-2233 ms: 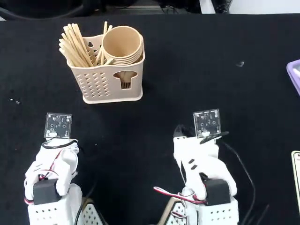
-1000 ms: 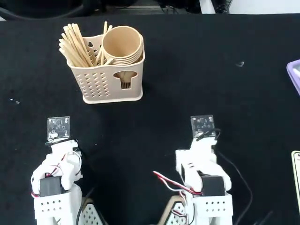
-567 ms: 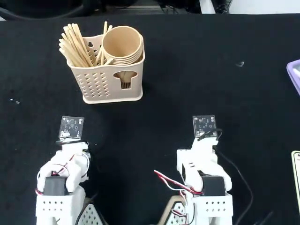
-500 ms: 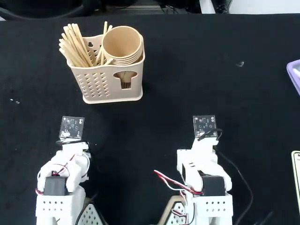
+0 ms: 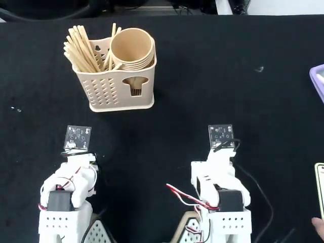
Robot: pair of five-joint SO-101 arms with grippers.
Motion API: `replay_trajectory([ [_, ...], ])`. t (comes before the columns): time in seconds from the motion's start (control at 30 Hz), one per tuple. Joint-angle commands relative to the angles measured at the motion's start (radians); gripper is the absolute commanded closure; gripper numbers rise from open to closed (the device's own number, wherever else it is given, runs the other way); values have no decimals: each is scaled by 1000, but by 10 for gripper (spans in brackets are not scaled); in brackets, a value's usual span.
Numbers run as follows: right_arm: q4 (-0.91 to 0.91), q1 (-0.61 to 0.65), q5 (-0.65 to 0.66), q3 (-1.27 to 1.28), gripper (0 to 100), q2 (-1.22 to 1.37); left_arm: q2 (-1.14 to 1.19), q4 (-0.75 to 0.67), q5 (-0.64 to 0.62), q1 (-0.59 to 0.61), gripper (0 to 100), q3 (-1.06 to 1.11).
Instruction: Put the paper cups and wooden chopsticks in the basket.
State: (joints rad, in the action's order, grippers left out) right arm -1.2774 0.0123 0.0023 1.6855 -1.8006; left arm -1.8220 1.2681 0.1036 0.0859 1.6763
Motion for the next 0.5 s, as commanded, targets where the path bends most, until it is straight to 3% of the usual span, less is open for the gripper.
replay_trajectory([
  [0.0,-8,-18,8,-1,985,-93,-6,-14,-9,18,967,22],
  [0.13,-8,-18,8,-1,985,-93,-8,-14,-9,96,967,22],
  [0.47,-8,-18,8,-1,985,-93,-8,-14,-11,97,967,22],
])
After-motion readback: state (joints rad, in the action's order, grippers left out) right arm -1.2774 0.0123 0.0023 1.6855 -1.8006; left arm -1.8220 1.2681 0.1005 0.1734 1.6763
